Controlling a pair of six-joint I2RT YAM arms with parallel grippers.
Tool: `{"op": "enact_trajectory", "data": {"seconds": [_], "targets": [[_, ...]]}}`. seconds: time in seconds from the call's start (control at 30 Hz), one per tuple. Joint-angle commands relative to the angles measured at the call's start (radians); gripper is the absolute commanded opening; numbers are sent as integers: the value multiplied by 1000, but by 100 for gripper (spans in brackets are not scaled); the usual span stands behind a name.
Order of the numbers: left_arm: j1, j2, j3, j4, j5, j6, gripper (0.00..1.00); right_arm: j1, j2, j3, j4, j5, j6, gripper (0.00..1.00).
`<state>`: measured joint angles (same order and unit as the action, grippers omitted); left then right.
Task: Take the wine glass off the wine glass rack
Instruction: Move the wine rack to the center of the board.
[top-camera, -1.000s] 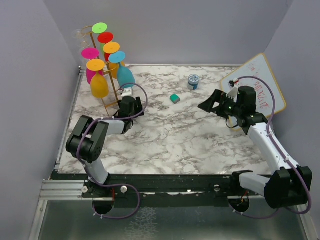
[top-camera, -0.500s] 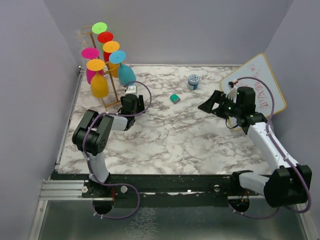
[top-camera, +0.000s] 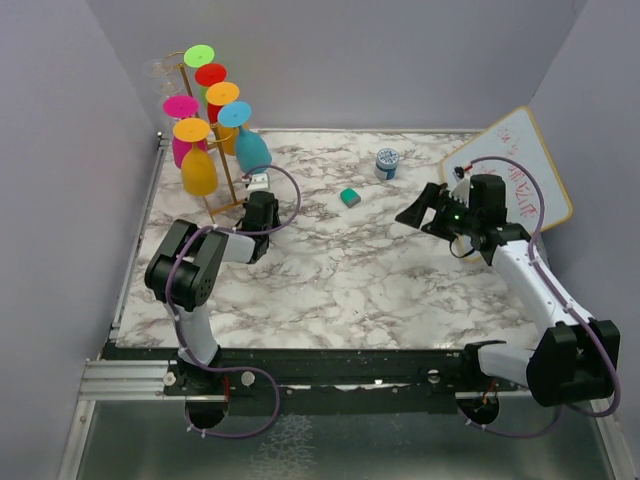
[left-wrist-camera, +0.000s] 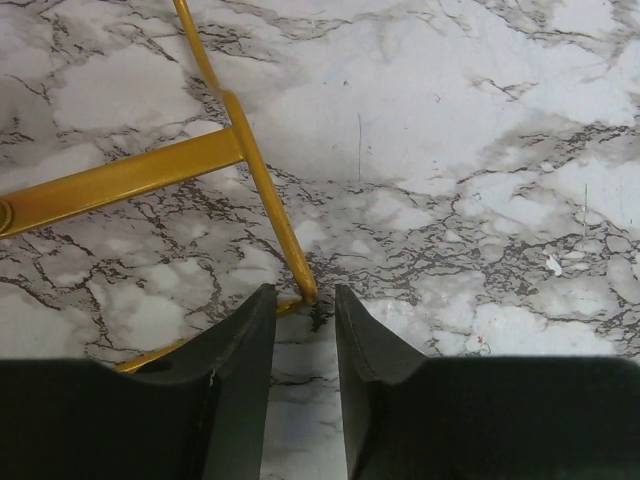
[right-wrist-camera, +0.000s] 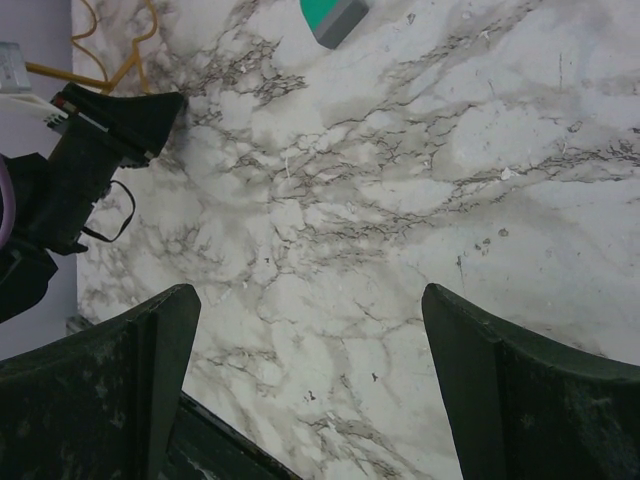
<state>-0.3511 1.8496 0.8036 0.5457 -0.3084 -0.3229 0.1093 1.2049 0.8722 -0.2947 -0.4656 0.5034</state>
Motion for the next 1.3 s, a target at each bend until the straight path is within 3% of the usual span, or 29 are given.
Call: {"op": "enact_trajectory", "data": {"seconds": [0.0, 0.13, 0.57, 1.27], "targets": [[-12, 0, -21, 25, -34, -21, 30, -5, 14, 10, -41, 30, 3, 100], [-22, 0, -23, 25, -26, -30, 19, -5, 11, 23, -59, 50, 7, 100], [-50, -11, -39, 25, -75, -46, 2, -4, 5, 22, -72, 94, 2, 100], [-184, -132, -249, 25, -95, -198, 1, -4, 2, 26, -83, 129, -10, 100]]}}
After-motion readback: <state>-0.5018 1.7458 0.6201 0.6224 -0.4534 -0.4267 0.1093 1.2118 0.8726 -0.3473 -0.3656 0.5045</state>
